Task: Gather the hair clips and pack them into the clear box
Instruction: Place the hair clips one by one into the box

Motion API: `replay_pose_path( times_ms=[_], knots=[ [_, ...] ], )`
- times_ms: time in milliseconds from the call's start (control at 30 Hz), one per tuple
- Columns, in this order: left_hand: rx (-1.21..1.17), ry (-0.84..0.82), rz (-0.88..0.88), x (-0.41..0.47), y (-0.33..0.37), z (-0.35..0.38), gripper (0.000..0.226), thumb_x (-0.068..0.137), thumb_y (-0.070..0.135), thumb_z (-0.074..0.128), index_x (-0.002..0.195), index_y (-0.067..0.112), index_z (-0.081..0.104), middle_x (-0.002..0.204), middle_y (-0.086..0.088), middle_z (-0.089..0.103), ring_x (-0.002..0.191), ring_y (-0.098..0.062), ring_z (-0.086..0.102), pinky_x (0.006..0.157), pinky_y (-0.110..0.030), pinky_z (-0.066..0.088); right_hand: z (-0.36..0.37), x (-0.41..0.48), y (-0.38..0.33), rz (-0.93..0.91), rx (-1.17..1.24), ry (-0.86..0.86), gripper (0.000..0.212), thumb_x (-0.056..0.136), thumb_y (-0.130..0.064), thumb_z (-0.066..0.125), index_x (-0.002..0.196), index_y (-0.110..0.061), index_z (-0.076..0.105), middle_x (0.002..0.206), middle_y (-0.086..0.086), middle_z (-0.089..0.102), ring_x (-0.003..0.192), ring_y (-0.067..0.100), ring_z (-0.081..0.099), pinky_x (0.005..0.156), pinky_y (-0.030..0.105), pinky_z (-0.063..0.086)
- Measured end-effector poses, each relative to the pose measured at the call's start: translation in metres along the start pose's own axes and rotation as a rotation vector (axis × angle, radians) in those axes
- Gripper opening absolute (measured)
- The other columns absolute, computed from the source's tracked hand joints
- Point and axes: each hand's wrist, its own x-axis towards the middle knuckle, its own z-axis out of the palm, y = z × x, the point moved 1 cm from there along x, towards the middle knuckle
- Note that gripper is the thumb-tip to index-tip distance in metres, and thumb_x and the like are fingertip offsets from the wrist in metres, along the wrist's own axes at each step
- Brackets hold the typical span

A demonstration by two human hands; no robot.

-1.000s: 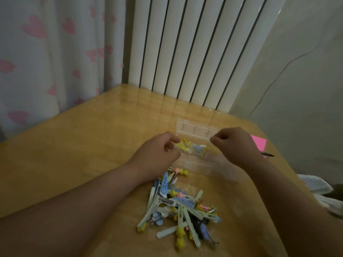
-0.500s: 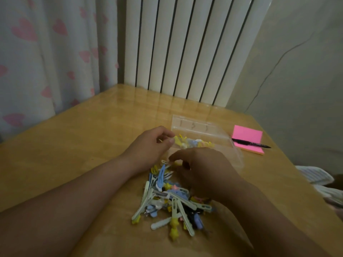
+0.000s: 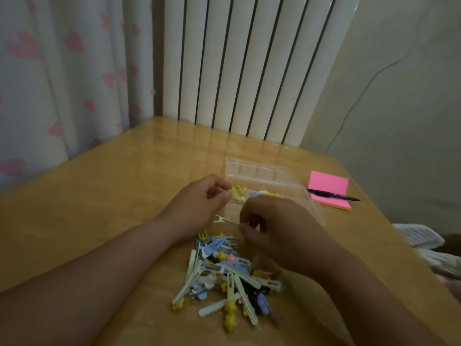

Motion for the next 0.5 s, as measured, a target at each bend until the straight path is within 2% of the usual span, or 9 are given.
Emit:
replay_pose_path(
  times_ms=[100, 167, 233, 300, 333, 433, 500],
  knots=[
    [0.008, 0.004, -0.004, 0.000, -0.001, 0.000, 0.014, 0.104, 0.041, 0.062, 0.117, 0.039, 0.068, 0.107, 0.010, 0.069, 0.099, -0.008, 0.066, 0.086, -0.035, 0.057, -0.015, 0.001, 0.016, 0.151, 0.291, 0.134, 0.004, 0.092, -0.031, 0.068, 0.089, -0.033, 0.066, 0.082, -0.010, 0.068, 0.077, 0.005, 0.064, 0.068, 0.023, 0.056],
    [0.018, 0.003, 0.003, -0.001, -0.001, 0.001, 0.015, 0.104, 0.043, 0.061, 0.118, 0.039, 0.067, 0.106, 0.011, 0.068, 0.099, -0.006, 0.064, 0.084, -0.032, 0.055, -0.025, 0.007, 0.034, 0.270, 0.343, 0.225, 0.007, 0.094, -0.025, 0.071, 0.089, -0.029, 0.067, 0.080, -0.007, 0.069, 0.073, 0.006, 0.065, 0.063, 0.021, 0.055],
    [0.017, 0.004, 0.008, -0.002, 0.000, 0.001, 0.017, 0.104, 0.043, 0.061, 0.120, 0.038, 0.067, 0.107, 0.012, 0.068, 0.100, -0.005, 0.064, 0.085, -0.032, 0.055, -0.033, 0.016, 0.062, 0.427, 0.325, 0.251, 0.006, 0.096, -0.022, 0.072, 0.090, -0.024, 0.070, 0.080, -0.004, 0.071, 0.073, 0.012, 0.069, 0.065, 0.030, 0.059],
    [0.009, 0.002, 0.008, -0.002, 0.000, 0.001, 0.018, 0.104, 0.042, 0.061, 0.120, 0.037, 0.067, 0.106, 0.011, 0.068, 0.100, -0.006, 0.064, 0.085, -0.032, 0.055, -0.036, 0.028, 0.087, 0.567, 0.288, 0.212, 0.005, 0.094, -0.019, 0.072, 0.089, -0.020, 0.072, 0.081, 0.001, 0.074, 0.073, 0.018, 0.072, 0.067, 0.040, 0.062],
    [0.006, 0.003, 0.009, -0.002, 0.000, 0.001, 0.018, 0.105, 0.041, 0.061, 0.120, 0.036, 0.068, 0.106, 0.010, 0.068, 0.099, -0.007, 0.064, 0.083, -0.032, 0.054, -0.036, 0.033, 0.098, 0.612, 0.266, 0.189, 0.005, 0.093, -0.018, 0.072, 0.087, -0.018, 0.072, 0.080, 0.003, 0.074, 0.073, 0.020, 0.073, 0.066, 0.040, 0.062],
    [0.007, 0.004, 0.016, -0.002, -0.001, 0.000, 0.018, 0.104, 0.041, 0.061, 0.120, 0.037, 0.068, 0.105, 0.010, 0.068, 0.097, -0.007, 0.064, 0.079, -0.028, 0.052, -0.030, 0.045, 0.120, 0.672, 0.125, 0.103, 0.007, 0.089, -0.023, 0.075, 0.084, -0.017, 0.075, 0.078, 0.001, 0.072, 0.072, 0.020, 0.068, 0.058, 0.029, 0.051],
    [0.008, 0.006, 0.014, -0.002, -0.001, 0.001, 0.018, 0.104, 0.040, 0.061, 0.120, 0.036, 0.068, 0.105, 0.010, 0.069, 0.098, -0.006, 0.064, 0.079, -0.027, 0.052, -0.025, 0.051, 0.128, 0.693, 0.033, 0.025, 0.008, 0.086, -0.026, 0.078, 0.083, -0.018, 0.077, 0.078, -0.001, 0.072, 0.072, 0.016, 0.066, 0.059, 0.027, 0.050]
  ],
)
